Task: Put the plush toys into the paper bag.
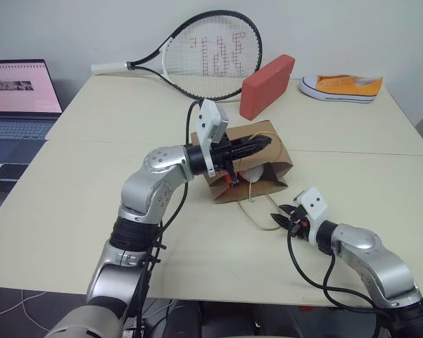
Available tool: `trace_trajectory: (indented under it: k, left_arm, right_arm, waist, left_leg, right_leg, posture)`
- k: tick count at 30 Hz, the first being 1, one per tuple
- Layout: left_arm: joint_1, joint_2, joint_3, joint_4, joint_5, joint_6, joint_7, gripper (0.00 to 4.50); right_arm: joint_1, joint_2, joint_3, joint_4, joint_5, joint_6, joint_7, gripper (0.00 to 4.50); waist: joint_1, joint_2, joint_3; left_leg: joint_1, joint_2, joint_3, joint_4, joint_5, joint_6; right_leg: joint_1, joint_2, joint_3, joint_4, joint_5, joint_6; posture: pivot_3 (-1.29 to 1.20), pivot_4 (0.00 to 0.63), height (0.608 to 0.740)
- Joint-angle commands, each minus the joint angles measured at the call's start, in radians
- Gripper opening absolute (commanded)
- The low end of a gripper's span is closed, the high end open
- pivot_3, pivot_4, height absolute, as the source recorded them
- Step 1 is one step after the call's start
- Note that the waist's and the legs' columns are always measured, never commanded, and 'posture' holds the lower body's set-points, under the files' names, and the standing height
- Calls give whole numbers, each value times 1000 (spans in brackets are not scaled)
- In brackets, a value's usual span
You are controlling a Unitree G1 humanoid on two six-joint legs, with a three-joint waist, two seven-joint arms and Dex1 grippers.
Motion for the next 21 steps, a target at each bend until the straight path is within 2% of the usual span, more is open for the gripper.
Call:
trace_trajectory:
  k: [1, 2, 8, 16, 19, 21]
  left_arm:
    - [-4, 6, 9, -42, -2, -18, -3, 0]
    - [-6, 11, 11, -43, -1, -19, -4, 0]
    - [-70, 67, 48, -44, 11, -19, 5, 0]
    - [-211, 154, 45, 40, 54, -17, -29, 0]
    - [-304, 156, 43, 126, 69, -7, -39, 0]
    - [-342, 155, 37, 172, 80, -17, -57, 0]
  right_arm:
    - [-23, 15, 3, -13, -5, -15, -2, 203]
    - [-30, 22, -5, -23, 6, -3, -2, 42]
    - [-73, -11, -138, -141, 153, 144, 42, 42]
    - [-190, -129, -440, -268, 543, 443, 74, 42]
    - [-272, -197, -571, -254, 740, 564, 50, 42]
    - [-324, -233, -609, -226, 824, 613, 9, 42]
  waist:
    - [0, 0, 0]
    - [0, 0, 0]
    - [1, 0, 0]
    - [2, 0, 0]
    - [2, 2, 2]
    - [2, 1, 2]
  left_leg:
    - [0, 0, 0, 0, 0, 0]
    - [0, 0, 0, 0, 0, 0]
    - [0, 0, -1, 0, 0, 0]
    - [-1, 0, -2, -1, 0, 0]
    - [-2, 0, -1, 0, 0, 0]
    - [-2, -1, -1, 2, 0, 0]
  right_leg:
    - [0, 0, 0, 0, 0, 0]
    - [0, 0, 0, 0, 0, 0]
    - [0, 0, 0, 0, 0, 0]
    - [0, 0, -1, 0, 0, 0]
    - [-1, 0, -1, 0, 0, 0]
    - [-1, 0, -1, 0, 0, 1]
  posture:
    - [0, 150, 740]
    - [0, 150, 740]
    - [0, 150, 740]
    - [0, 150, 740]
    - [0, 150, 740]
    - [0, 150, 740]
